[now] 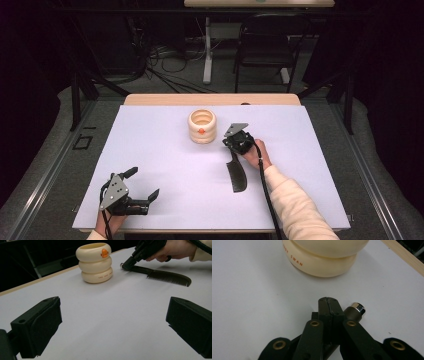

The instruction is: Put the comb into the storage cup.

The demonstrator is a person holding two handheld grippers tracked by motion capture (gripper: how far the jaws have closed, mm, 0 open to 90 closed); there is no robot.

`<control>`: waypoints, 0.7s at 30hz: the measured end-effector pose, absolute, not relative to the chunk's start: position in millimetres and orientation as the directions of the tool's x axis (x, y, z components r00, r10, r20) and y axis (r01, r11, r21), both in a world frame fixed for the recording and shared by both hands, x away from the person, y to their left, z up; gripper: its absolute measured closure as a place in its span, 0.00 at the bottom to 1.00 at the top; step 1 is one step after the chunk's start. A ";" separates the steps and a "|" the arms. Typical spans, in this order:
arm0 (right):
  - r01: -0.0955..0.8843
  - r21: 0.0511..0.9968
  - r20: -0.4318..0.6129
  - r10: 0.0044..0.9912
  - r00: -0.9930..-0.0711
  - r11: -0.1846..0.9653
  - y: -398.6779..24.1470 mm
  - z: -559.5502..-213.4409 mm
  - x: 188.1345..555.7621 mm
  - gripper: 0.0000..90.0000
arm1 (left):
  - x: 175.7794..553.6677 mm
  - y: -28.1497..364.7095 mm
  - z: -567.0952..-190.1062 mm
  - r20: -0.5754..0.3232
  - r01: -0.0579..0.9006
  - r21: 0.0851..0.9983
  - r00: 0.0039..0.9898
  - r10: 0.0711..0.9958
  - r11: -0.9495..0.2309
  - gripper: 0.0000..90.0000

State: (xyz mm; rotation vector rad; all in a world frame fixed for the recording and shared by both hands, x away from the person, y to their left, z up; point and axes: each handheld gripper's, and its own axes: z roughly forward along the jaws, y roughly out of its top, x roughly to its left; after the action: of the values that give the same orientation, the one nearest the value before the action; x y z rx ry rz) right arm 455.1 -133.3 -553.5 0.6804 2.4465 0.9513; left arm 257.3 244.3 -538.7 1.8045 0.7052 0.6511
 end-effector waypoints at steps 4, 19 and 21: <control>0.301 0.706 -0.204 0.591 -0.780 0.641 -133.5 -554.6 455.4 1.00 | 257.2 244.5 -538.6 0.101 0.160 0.947 0.678 0.728 -0.280 0.00; 0.335 0.676 -0.218 0.612 -0.760 0.657 -139.9 -552.3 456.9 1.00 | 256.9 244.6 -538.2 0.103 0.159 0.946 0.677 0.728 -0.281 0.00; 0.335 0.676 -0.223 0.616 -0.756 0.656 -140.1 -553.0 457.1 1.00 | 256.7 244.6 -538.1 0.106 0.158 0.946 0.678 0.727 -0.285 0.00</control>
State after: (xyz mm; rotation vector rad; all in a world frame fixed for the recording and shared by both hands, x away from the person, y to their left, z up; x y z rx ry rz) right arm 457.1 -140.1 -553.0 0.7441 2.4366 0.8707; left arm 256.7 244.6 -538.1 1.8056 0.7039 0.6550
